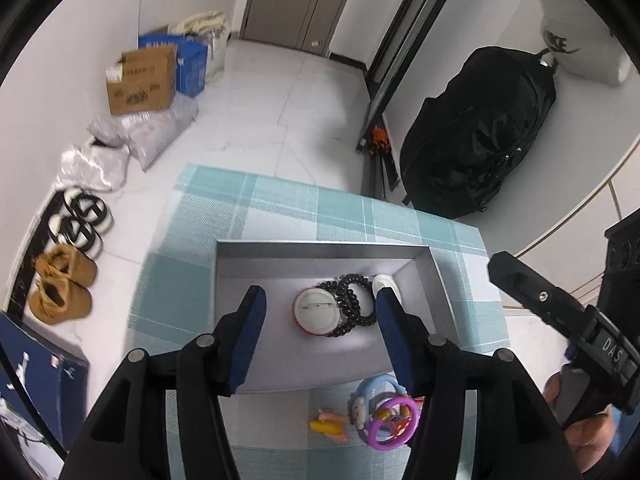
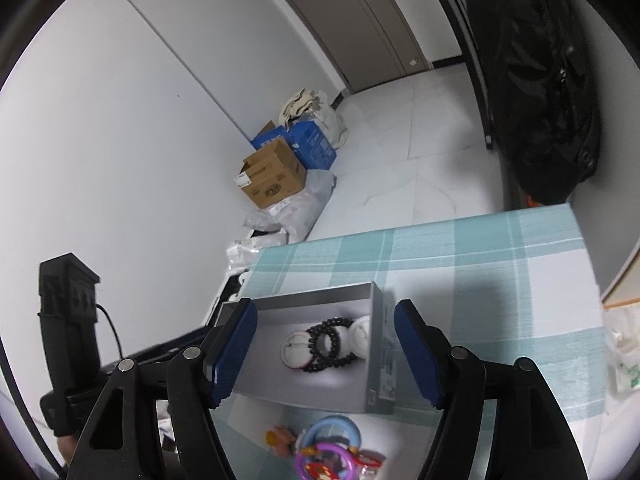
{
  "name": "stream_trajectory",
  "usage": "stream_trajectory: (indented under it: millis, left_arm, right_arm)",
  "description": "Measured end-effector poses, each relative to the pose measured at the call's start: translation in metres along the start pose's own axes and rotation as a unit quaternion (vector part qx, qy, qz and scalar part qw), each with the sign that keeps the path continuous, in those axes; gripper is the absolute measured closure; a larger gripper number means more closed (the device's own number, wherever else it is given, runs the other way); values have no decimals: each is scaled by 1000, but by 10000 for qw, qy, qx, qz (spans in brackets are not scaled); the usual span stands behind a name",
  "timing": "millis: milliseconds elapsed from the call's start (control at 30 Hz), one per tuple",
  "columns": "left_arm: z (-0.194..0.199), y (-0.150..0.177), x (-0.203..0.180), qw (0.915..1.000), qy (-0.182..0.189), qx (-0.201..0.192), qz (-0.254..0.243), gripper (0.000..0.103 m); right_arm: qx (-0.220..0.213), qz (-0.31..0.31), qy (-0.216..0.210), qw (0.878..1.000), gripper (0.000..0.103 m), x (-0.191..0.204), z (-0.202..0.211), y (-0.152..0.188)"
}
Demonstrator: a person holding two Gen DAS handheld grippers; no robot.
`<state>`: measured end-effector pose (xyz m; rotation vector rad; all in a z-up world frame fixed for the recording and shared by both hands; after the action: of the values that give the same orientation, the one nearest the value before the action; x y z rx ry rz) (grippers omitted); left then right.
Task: Organize jewelry
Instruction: 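Lift both grippers out of the silver box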
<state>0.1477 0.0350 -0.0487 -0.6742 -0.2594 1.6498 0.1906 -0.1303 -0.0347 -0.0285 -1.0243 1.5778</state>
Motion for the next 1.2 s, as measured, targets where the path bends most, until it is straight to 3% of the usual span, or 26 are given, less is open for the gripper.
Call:
stream_trajectory:
  millis: [400, 700, 800, 1033, 1133, 1200]
  left_arm:
    - [9, 22, -9, 9993, -167, -76, -324, 51]
    - [27, 48, -14, 9965, 131, 4, -820, 51]
    - [25, 59, -19, 9940, 275, 200, -1042, 51]
    - [3, 82, -19, 9895, 36, 627, -1305, 51]
    - [-9, 90, -13, 9854, -297, 868, -1434, 51]
    - [-13, 90, -9, 9862, -222, 965, -1329, 51]
  right_arm:
    - [-3, 372, 205, 9991, 28, 8, 14, 19]
    - [293, 792, 303, 9960, 25, 12, 16, 48]
    - [360, 959, 350, 9941, 25, 14, 19, 57]
    - [535, 896, 372, 9938, 22, 7, 19, 73]
    - [636, 867, 451, 9932, 22, 1, 18, 83]
    - [709, 901, 507, 9921, 22, -2, 16, 88]
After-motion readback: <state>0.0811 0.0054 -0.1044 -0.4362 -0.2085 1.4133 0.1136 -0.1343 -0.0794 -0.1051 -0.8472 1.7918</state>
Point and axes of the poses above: each gripper's, at about its wrist camera, not at the fingertips, and z roughly against the way its jaws point, x to its left, y to its underside, the point moved 4 cm from there along -z, roughly the way its jaws point, and after that the axes turned 1 degree about -y, right-handed, at the moved point
